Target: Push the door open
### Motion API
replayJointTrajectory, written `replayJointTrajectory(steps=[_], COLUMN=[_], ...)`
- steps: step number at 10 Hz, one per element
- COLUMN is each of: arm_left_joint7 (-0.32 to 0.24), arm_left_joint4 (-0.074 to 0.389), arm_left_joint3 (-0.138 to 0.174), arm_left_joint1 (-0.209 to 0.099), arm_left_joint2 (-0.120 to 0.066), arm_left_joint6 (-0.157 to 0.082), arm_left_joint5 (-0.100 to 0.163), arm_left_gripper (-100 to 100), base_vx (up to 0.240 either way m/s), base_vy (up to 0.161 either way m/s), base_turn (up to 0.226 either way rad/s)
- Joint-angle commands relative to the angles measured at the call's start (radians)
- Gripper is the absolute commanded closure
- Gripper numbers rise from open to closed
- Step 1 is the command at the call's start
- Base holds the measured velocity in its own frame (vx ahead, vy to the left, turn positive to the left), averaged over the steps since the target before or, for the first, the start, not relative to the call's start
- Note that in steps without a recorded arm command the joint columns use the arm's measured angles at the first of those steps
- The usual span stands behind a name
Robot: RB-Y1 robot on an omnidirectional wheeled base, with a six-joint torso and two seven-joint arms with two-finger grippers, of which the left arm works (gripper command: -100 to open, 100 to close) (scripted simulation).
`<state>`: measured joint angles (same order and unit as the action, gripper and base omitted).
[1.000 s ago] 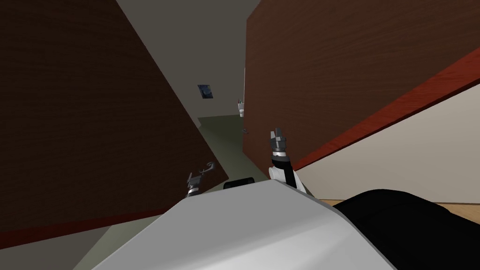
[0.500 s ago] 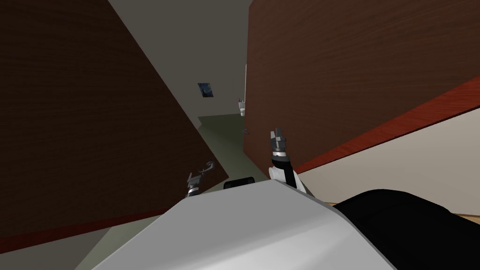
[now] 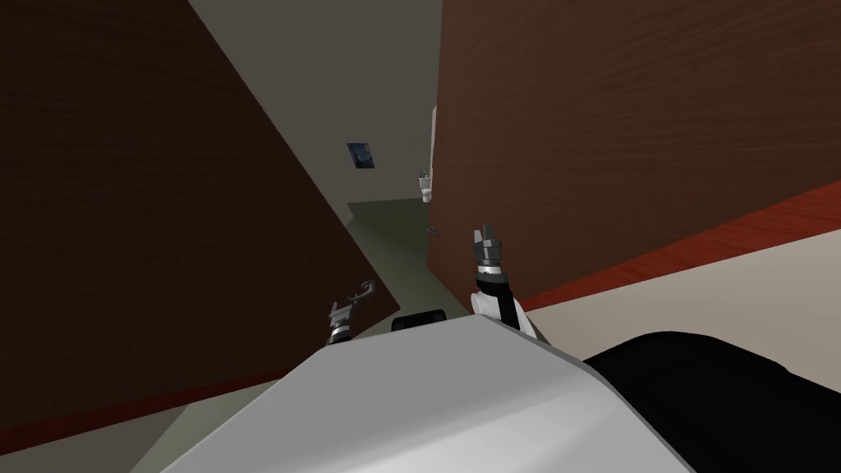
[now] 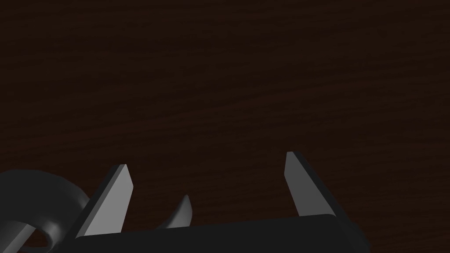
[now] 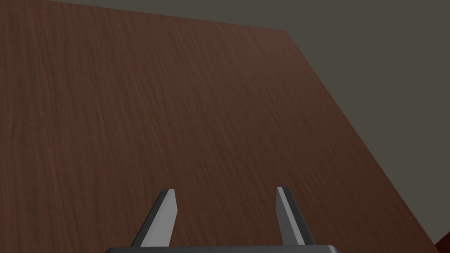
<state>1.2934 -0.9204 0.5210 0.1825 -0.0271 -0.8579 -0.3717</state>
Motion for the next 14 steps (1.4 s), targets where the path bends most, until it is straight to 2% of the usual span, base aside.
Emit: replayJointTrajectory(steps=[1,2,3,6,7,9,10,14], arm_left_joint7=[-0.009,-0.009,-0.039,-0.039,-0.071,-0.071,-0.095,-0.104], arm_left_joint4=[-0.003,-0.003,0.007,0.007,0.017,0.025,0.029,0.029], arm_left_joint3=[0.013,0.013,0.011,0.011,0.009,0.009,0.007,0.007], arm_left_joint1=[-0.022,-0.022,-0.032,-0.032,-0.044,-0.044,-0.056,-0.056], arm_left_joint2=[-0.019,-0.019,-0.019,-0.019,-0.019,-0.019,-0.018,-0.018], arm_left_joint6=[-0.035,-0.035,-0.034,-0.034,-0.033,-0.033,-0.032,-0.032], arm_left_joint5=[0.012,0.012,0.03,0.03,0.049,0.049,0.069,0.069], arm_left_gripper=[100,100,100,100,100,100,100,100], base_vx=[0.0,0.0,0.025,0.022,0.023,0.038,0.045,0.012], base_vy=[0.0,0.0,0.0,0.007,0.003,0.006,-0.001,-0.001], base_turn=[0.0,0.0,0.027,0.004,0.042,0.001,0.036,0.0])
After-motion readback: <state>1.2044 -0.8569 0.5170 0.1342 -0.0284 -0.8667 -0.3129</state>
